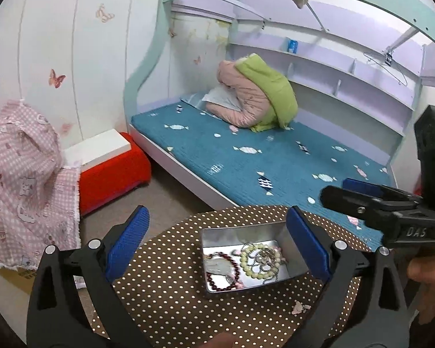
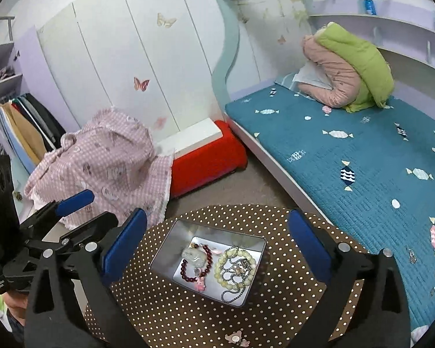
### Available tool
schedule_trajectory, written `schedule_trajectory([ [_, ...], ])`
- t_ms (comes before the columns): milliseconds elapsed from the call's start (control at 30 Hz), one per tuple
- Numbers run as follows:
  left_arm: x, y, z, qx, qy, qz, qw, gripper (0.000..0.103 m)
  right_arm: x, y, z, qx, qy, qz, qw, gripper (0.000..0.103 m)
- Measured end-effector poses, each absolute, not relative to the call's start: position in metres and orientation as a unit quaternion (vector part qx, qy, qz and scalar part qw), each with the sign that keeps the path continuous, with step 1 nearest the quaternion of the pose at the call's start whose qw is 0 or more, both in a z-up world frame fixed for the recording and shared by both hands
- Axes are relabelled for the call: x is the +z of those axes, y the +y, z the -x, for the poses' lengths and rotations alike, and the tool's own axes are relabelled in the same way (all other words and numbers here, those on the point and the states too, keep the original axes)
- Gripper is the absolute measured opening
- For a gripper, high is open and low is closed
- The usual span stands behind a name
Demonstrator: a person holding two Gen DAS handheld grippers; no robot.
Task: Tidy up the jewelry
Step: 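Lift both tools out of the box and move over the remaining pieces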
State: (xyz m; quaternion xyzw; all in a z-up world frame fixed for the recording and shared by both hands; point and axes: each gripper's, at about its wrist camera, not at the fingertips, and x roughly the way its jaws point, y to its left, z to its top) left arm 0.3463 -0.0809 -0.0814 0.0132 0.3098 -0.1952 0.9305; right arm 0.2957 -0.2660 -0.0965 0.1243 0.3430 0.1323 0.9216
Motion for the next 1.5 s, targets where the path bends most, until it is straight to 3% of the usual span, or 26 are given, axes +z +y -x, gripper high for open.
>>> schedule_trajectory([
  [867,-0.071,-0.06,-0.274,-0.16,0.279,-0.004,0.947,0.097,-0.091,-0.28,-0.215,0.089,0.309,-0.109,0.941,0.095],
  [1500,-0.121,-0.044,-0.235,-0.133,0.316,0.008,0.939,0.097,-0.155,-0.277,-0.158,0.03,0.368,-0.057,0.928,0.095],
])
